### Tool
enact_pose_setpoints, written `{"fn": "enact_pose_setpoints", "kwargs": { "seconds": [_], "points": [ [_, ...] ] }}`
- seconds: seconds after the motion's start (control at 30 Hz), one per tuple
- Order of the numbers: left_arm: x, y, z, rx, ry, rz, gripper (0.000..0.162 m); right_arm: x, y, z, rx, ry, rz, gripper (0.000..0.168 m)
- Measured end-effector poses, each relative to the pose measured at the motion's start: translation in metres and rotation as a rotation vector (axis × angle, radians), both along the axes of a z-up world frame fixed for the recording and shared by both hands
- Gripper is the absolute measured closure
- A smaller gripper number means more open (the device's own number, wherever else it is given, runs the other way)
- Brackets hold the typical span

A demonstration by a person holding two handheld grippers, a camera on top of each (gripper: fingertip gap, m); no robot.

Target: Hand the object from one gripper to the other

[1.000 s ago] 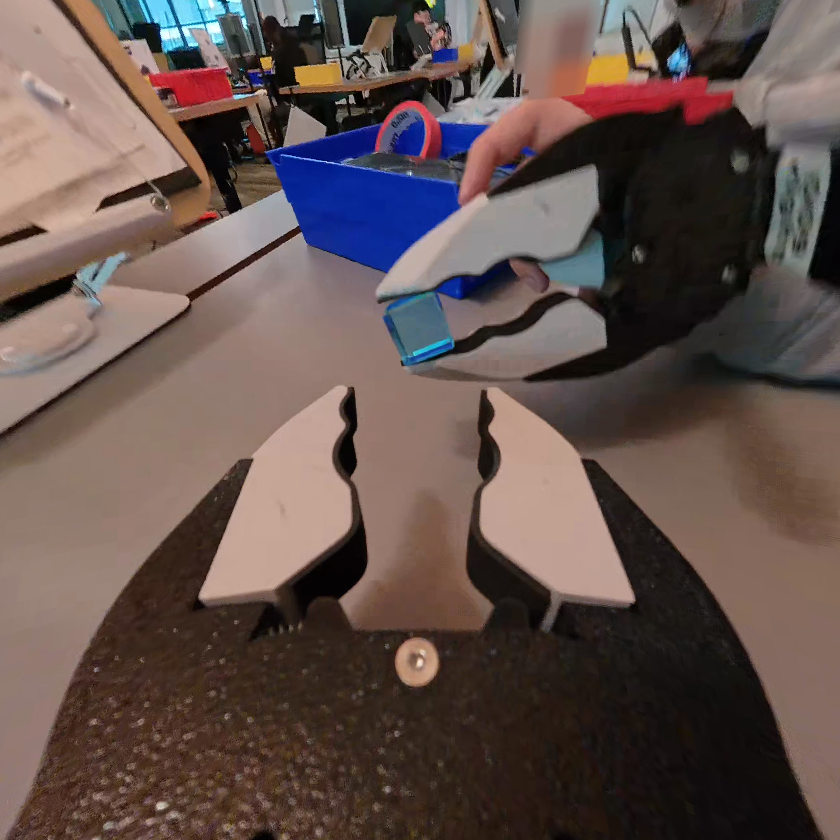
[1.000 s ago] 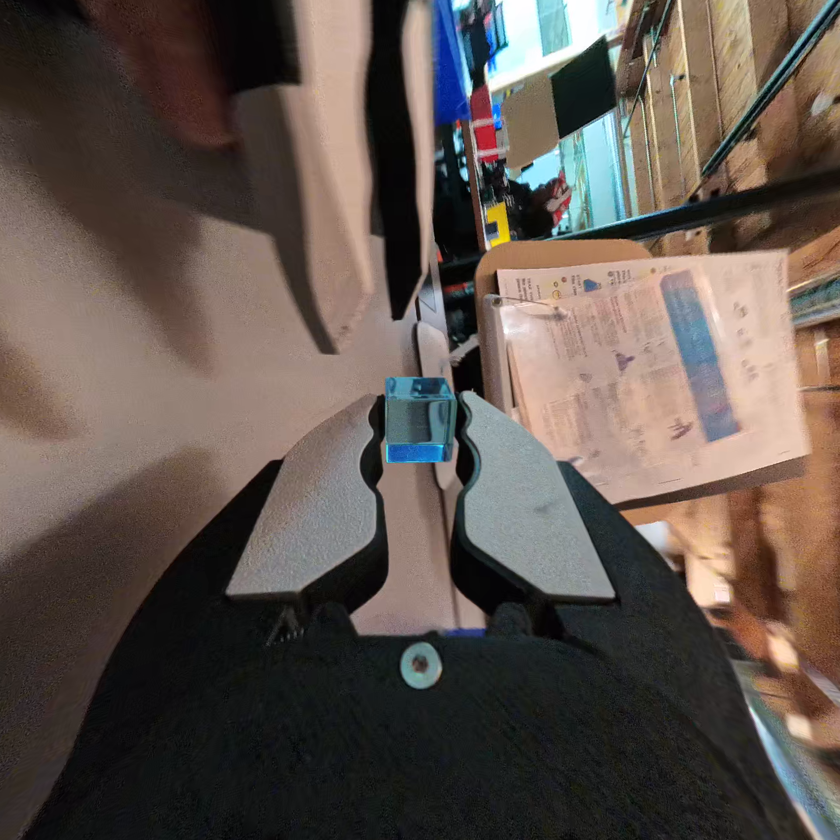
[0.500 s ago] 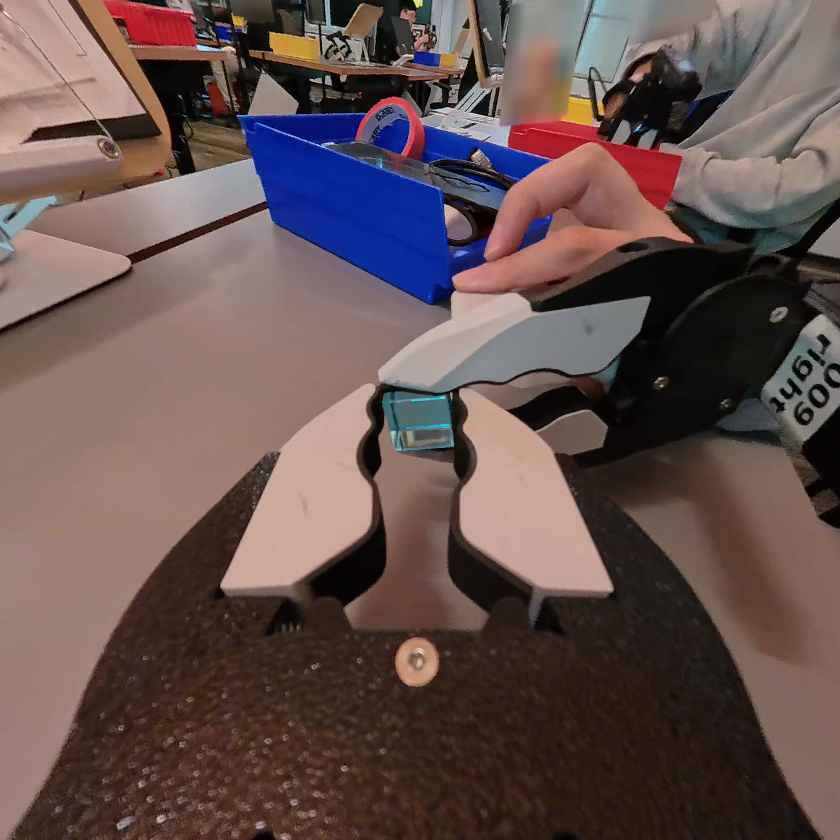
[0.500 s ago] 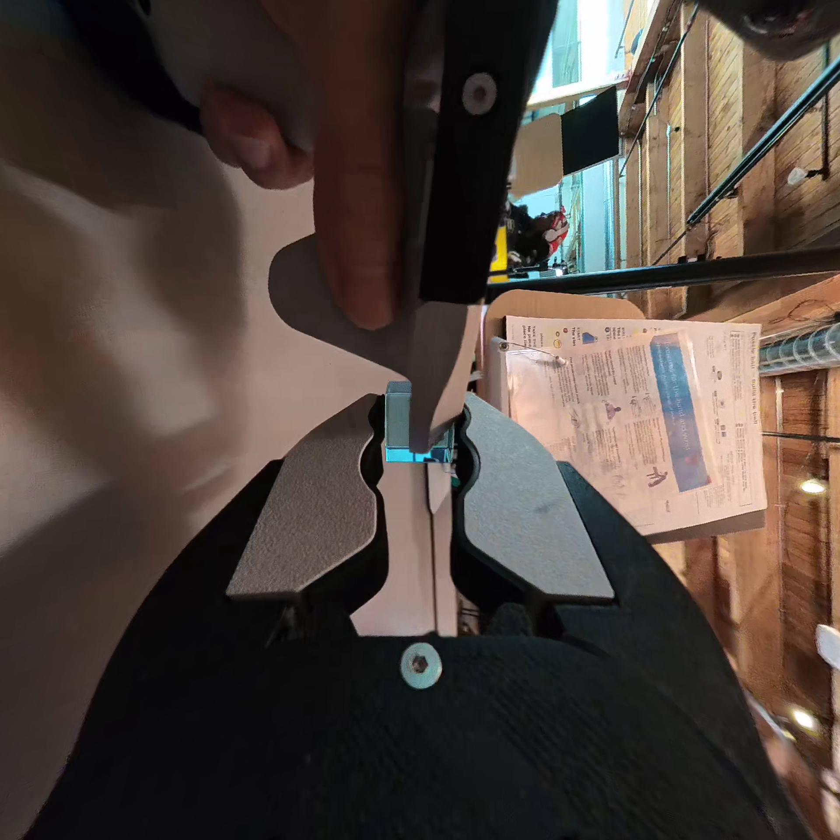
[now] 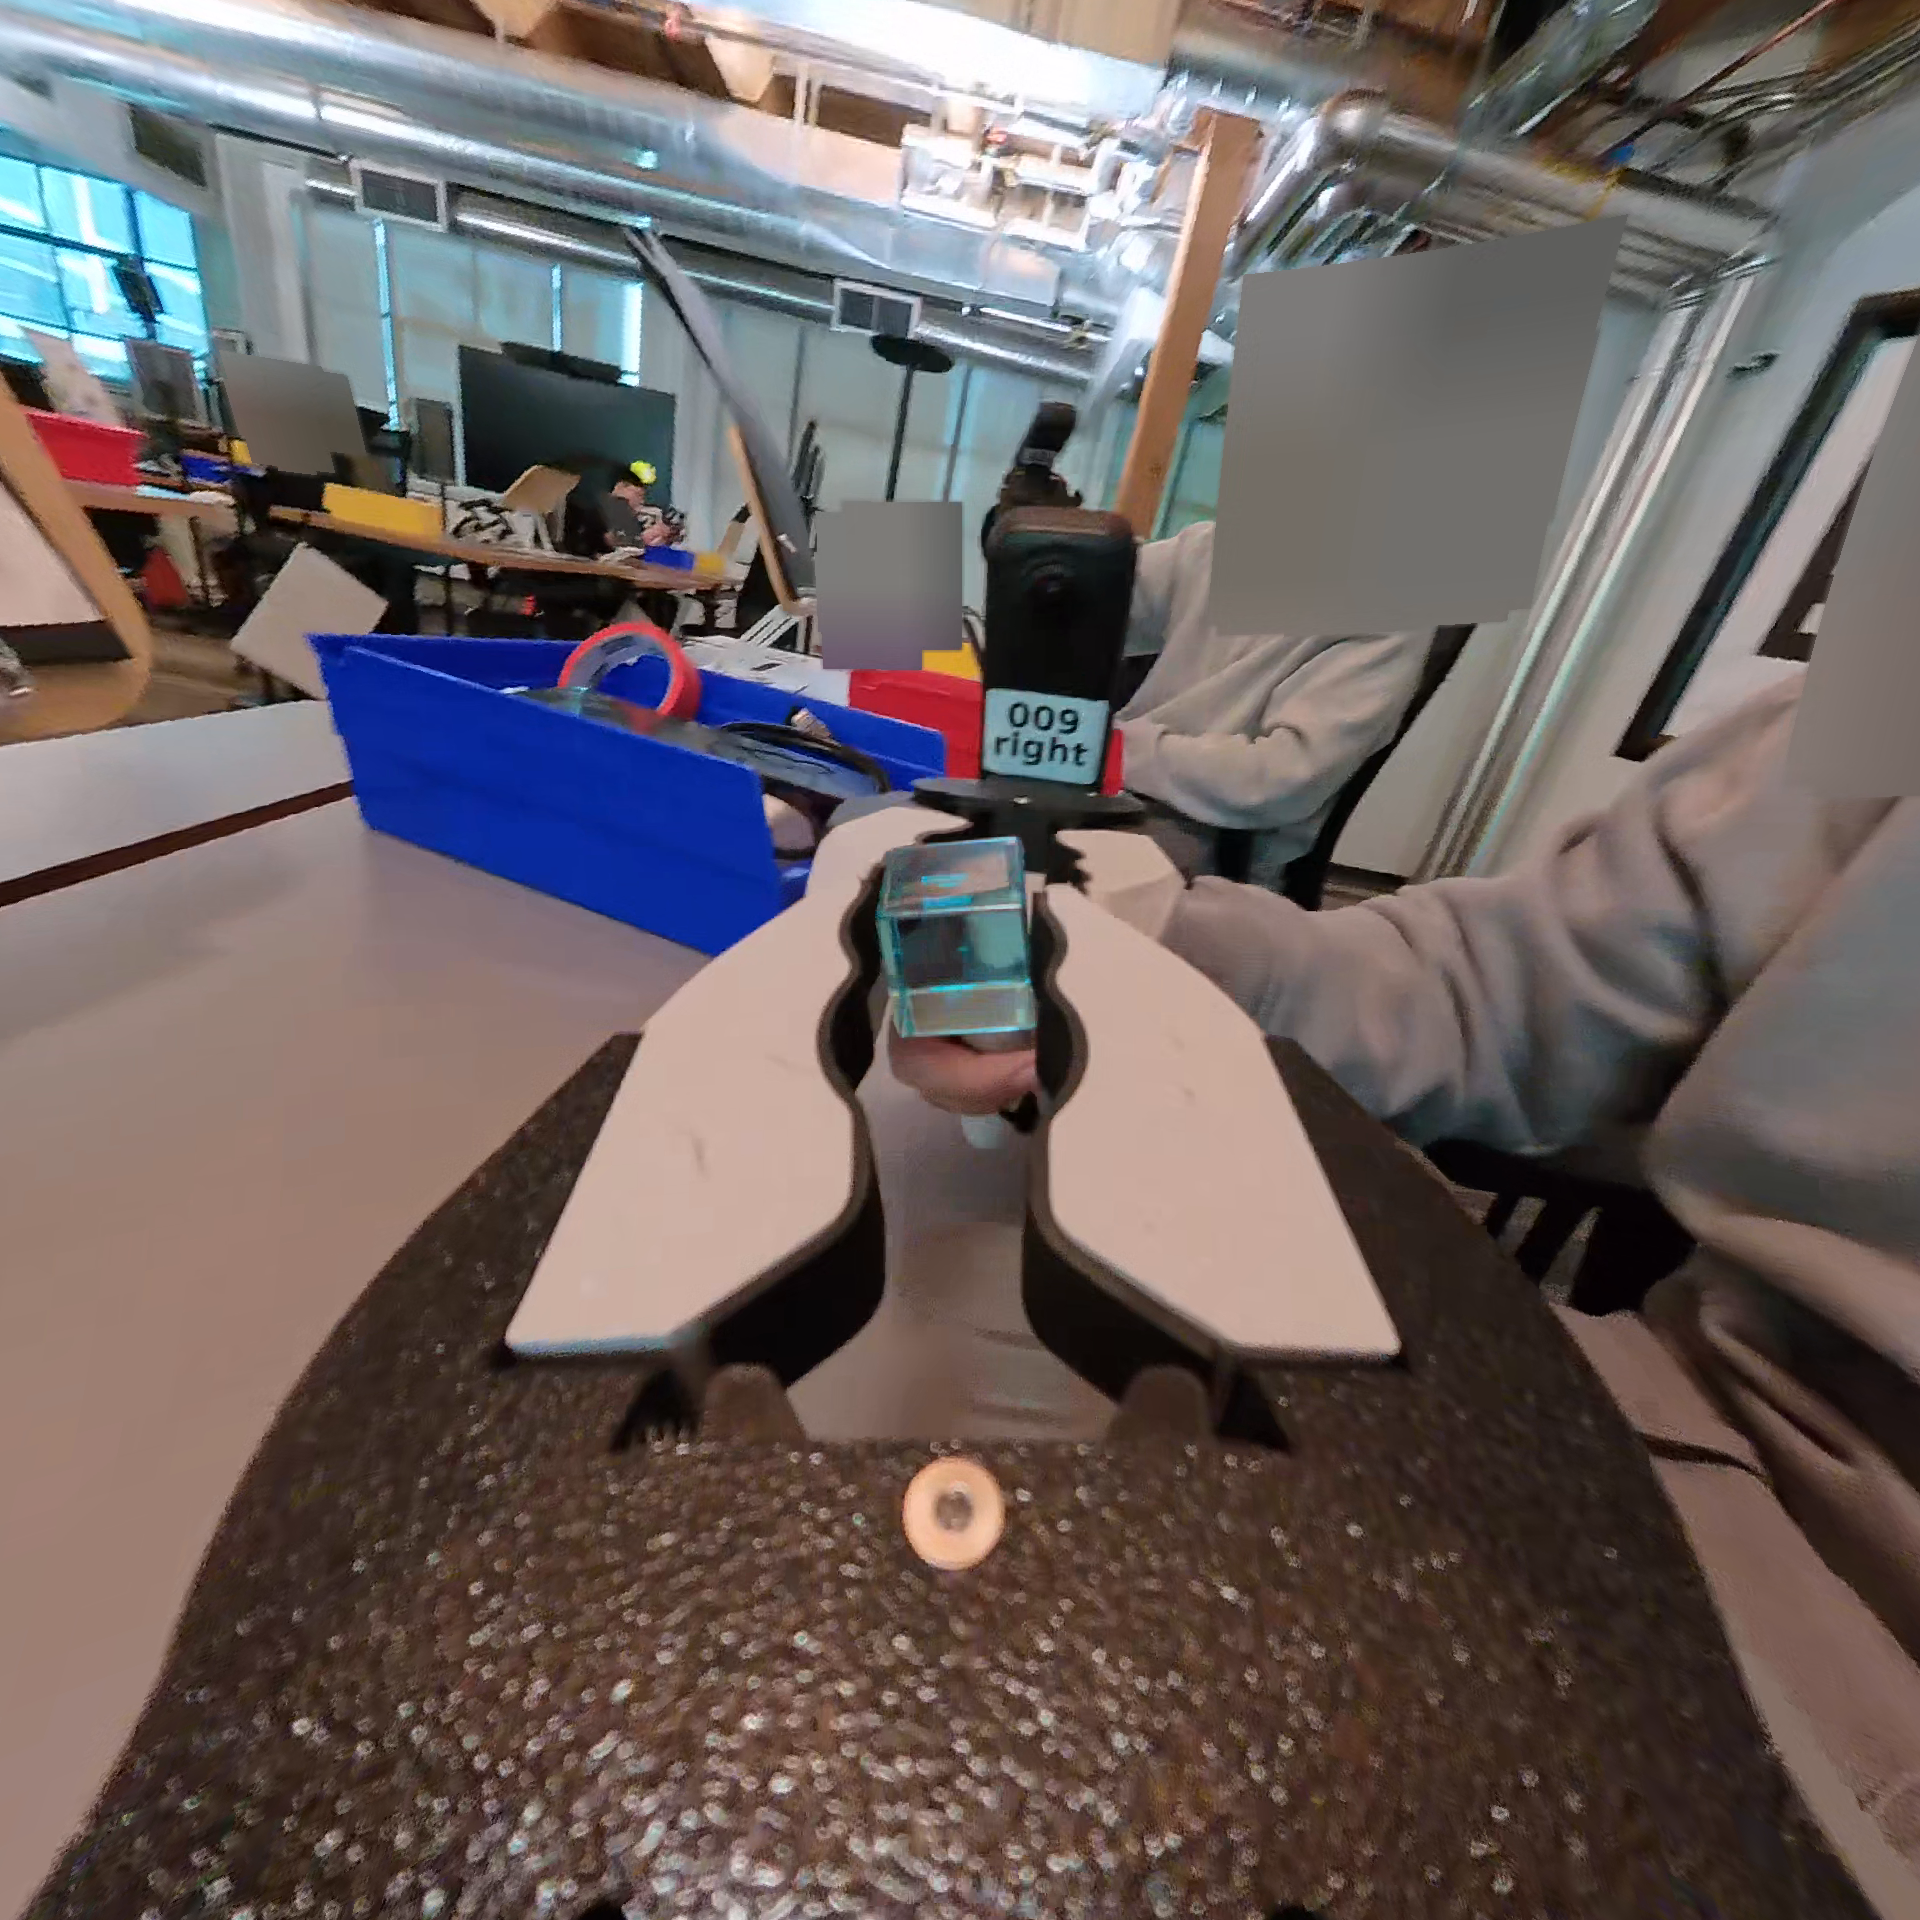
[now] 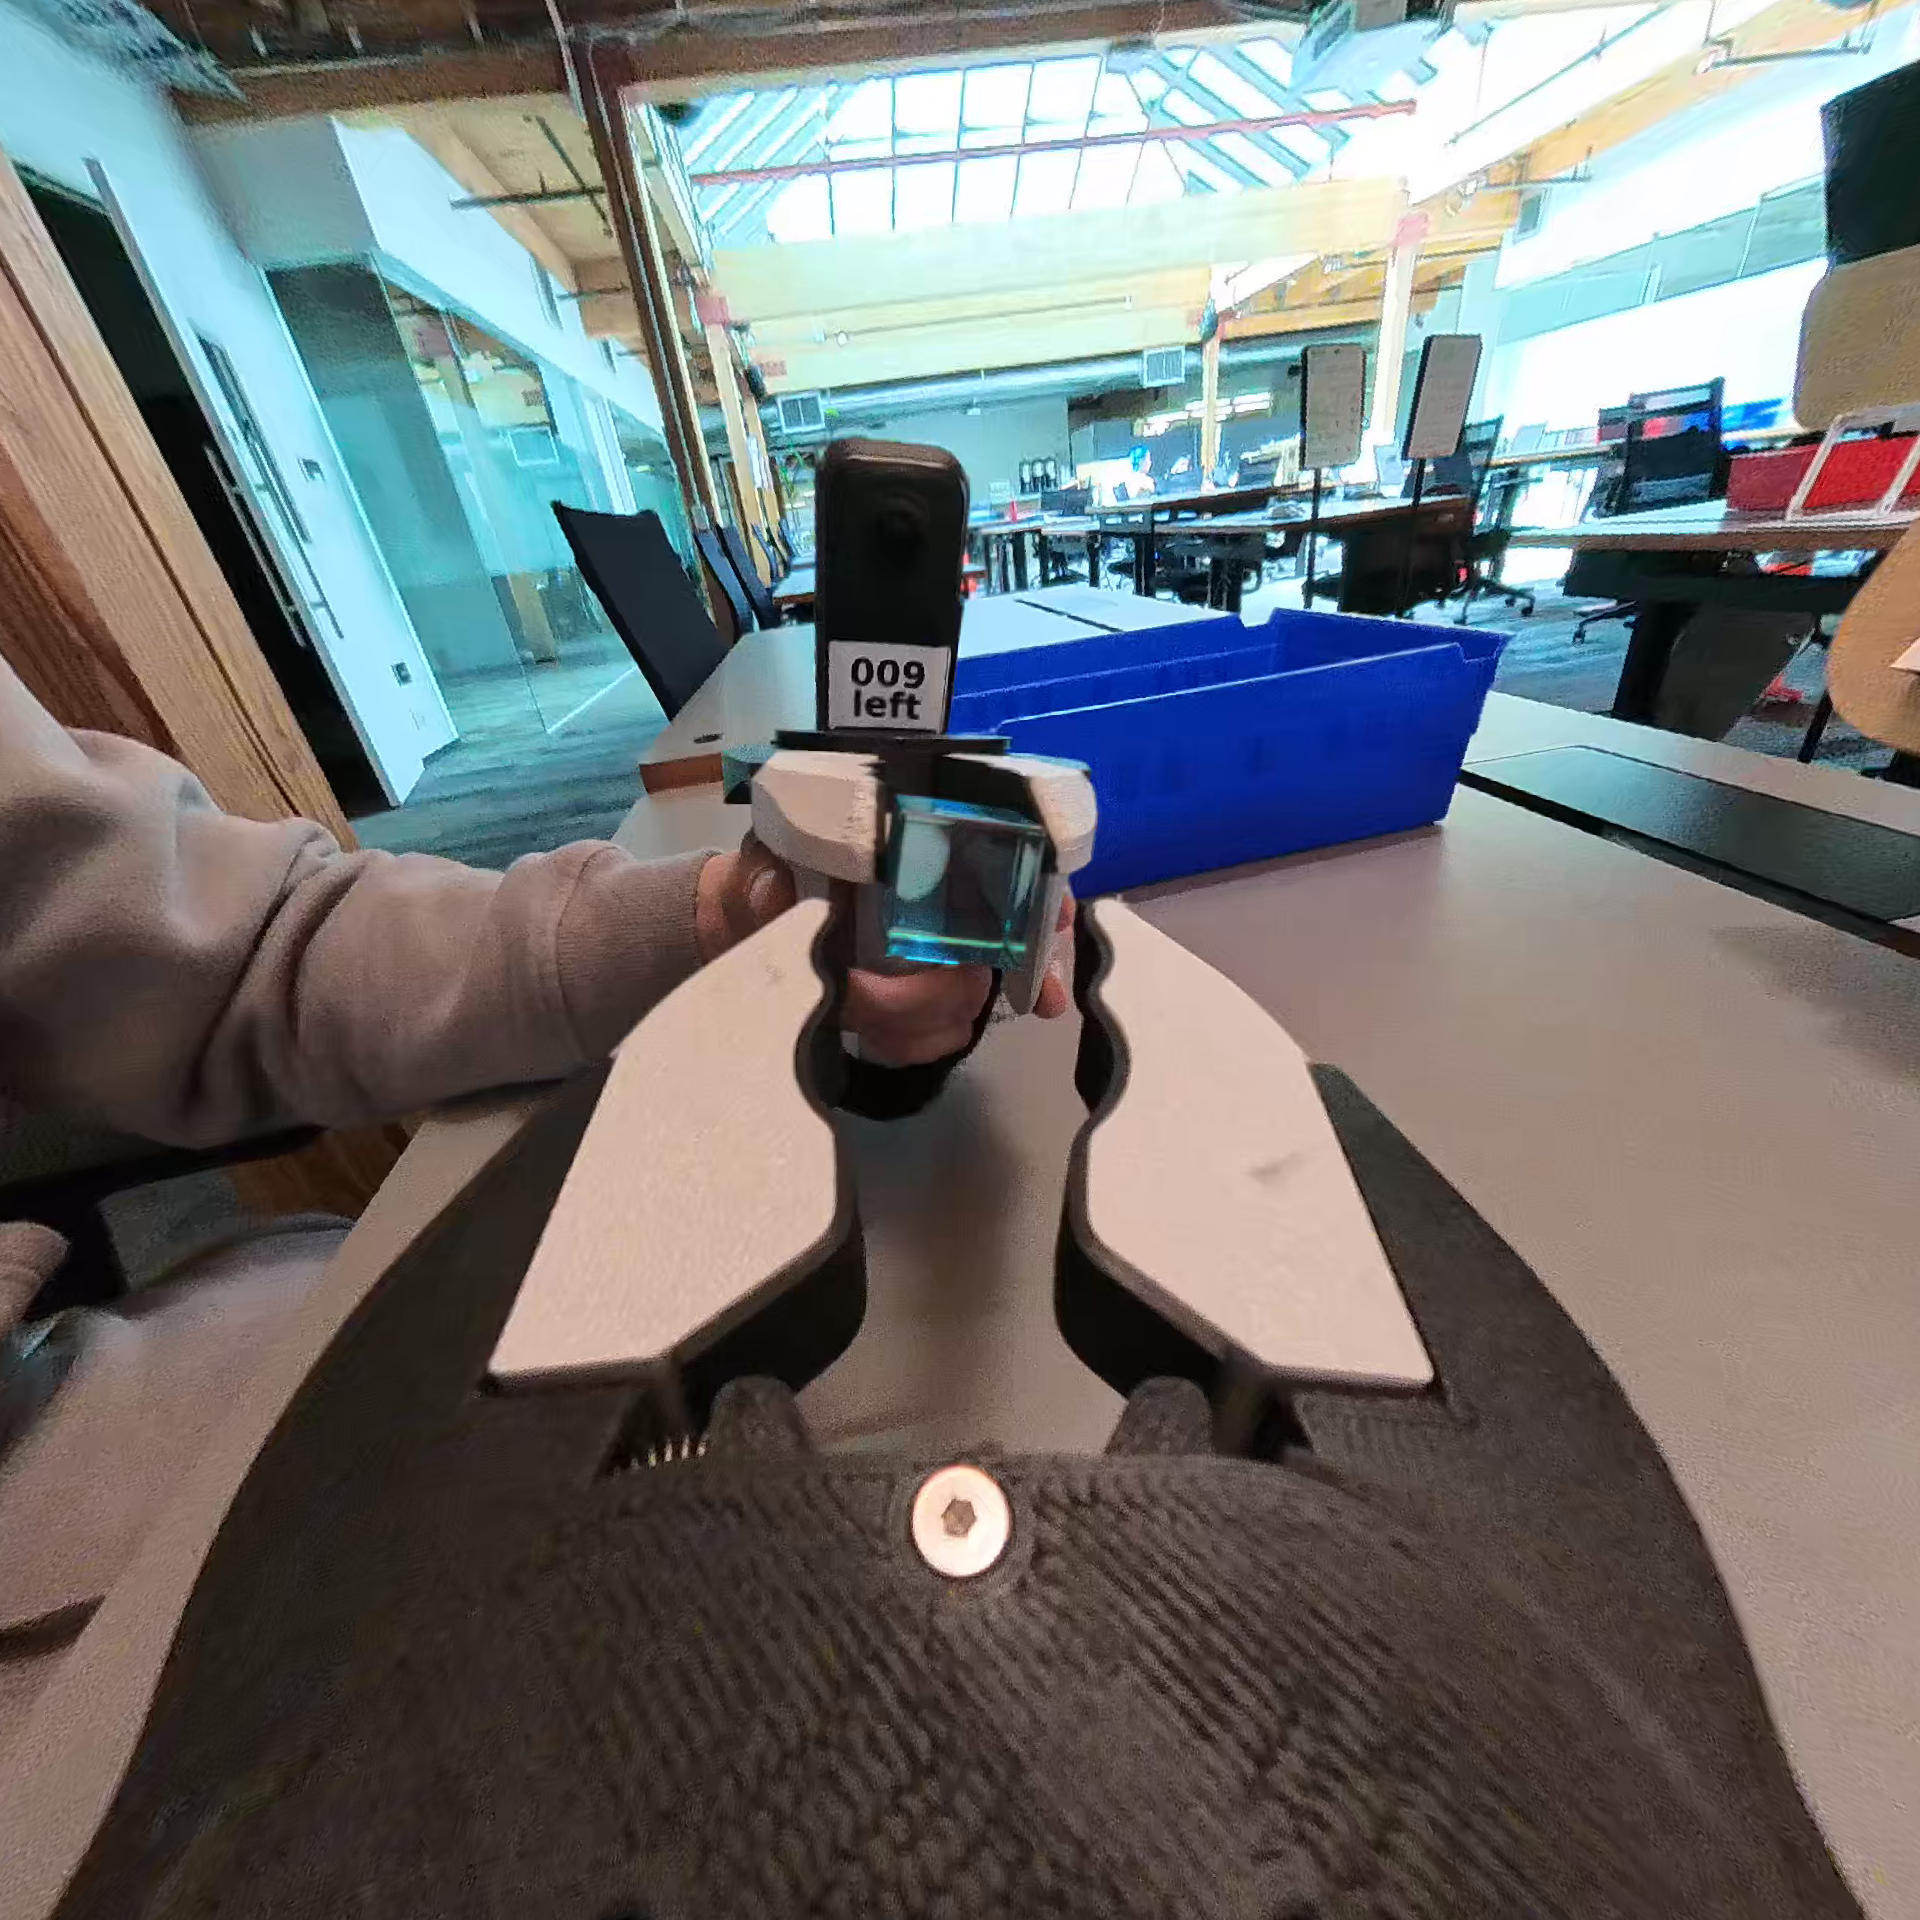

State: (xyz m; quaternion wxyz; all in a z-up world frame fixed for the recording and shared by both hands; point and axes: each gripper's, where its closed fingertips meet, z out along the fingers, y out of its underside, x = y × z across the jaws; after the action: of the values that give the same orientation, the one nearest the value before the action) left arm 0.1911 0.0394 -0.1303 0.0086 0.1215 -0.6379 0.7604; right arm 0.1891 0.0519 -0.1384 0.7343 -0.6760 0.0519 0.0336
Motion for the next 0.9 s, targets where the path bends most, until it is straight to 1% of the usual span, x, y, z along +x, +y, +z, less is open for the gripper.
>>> {"fn": "enact_pose_setpoints", "kwargs": {
  "seconds": [0.07, 0.1, 0.2, 0.23, 0.3, 0.4, 0.47, 0.53, 0.6, 0.63, 0.7, 0.73, 0.77, 0.83, 0.9],
  "points": [
    [-0.003, -0.002, -0.001, 0.01, -0.017, -0.008, 0.135, 0.0, 0.001, -0.002, -0.004, -0.021, -0.021, 0.131],
    [-0.003, -0.003, -0.002, 0.02, -0.026, -0.006, 0.135, -0.003, 0.002, -0.003, -0.017, -0.048, -0.013, 0.139],
    [0.001, -0.002, -0.005, 0.042, -0.044, 0.025, 0.135, 0.002, 0.003, -0.006, -0.053, -0.113, -0.067, 0.139],
    [0.005, -0.001, -0.007, 0.056, -0.041, 0.051, 0.135, 0.007, 0.003, -0.008, -0.075, -0.143, -0.109, 0.14],
    [0.017, 0.001, -0.012, 0.091, -0.029, 0.152, 0.133, 0.022, 0.0, -0.013, -0.142, -0.246, -0.252, 0.14],
    [0.034, 0.005, -0.02, 0.139, -0.008, 0.3, 0.127, 0.05, -0.012, -0.022, -0.309, -0.446, -0.534, 0.14],
    [0.041, 0.004, -0.026, 0.17, 0.033, 0.366, 0.123, 0.053, -0.013, -0.021, -0.342, -0.515, -0.615, 0.14],
    [0.043, 0.0, -0.025, 0.148, 0.051, 0.404, 0.123, 0.05, -0.009, -0.023, -0.344, -0.469, -0.616, 0.14],
    [0.04, -0.006, -0.025, 0.119, 0.071, 0.416, 0.125, 0.046, -0.004, -0.023, -0.307, -0.398, -0.611, 0.14],
    [0.041, -0.007, -0.026, 0.122, 0.085, 0.427, 0.123, 0.046, -0.004, -0.024, -0.309, -0.38, -0.622, 0.14],
    [0.043, -0.006, -0.029, 0.145, 0.094, 0.44, 0.125, 0.047, -0.005, -0.027, -0.333, -0.4, -0.618, 0.141],
    [0.044, -0.005, -0.03, 0.163, 0.094, 0.444, 0.13, 0.047, -0.004, -0.028, -0.335, -0.415, -0.606, 0.141],
    [0.044, -0.004, -0.031, 0.178, 0.087, 0.439, 0.131, 0.046, -0.003, -0.028, -0.333, -0.423, -0.593, 0.141],
    [0.044, -0.001, -0.033, 0.216, 0.06, 0.424, 0.132, 0.042, -0.001, -0.031, -0.325, -0.409, -0.516, 0.137],
    [0.043, 0.002, -0.031, 0.229, 0.015, 0.404, 0.132, 0.033, 0.003, -0.029, -0.258, -0.308, -0.382, 0.124]
  ]
}}
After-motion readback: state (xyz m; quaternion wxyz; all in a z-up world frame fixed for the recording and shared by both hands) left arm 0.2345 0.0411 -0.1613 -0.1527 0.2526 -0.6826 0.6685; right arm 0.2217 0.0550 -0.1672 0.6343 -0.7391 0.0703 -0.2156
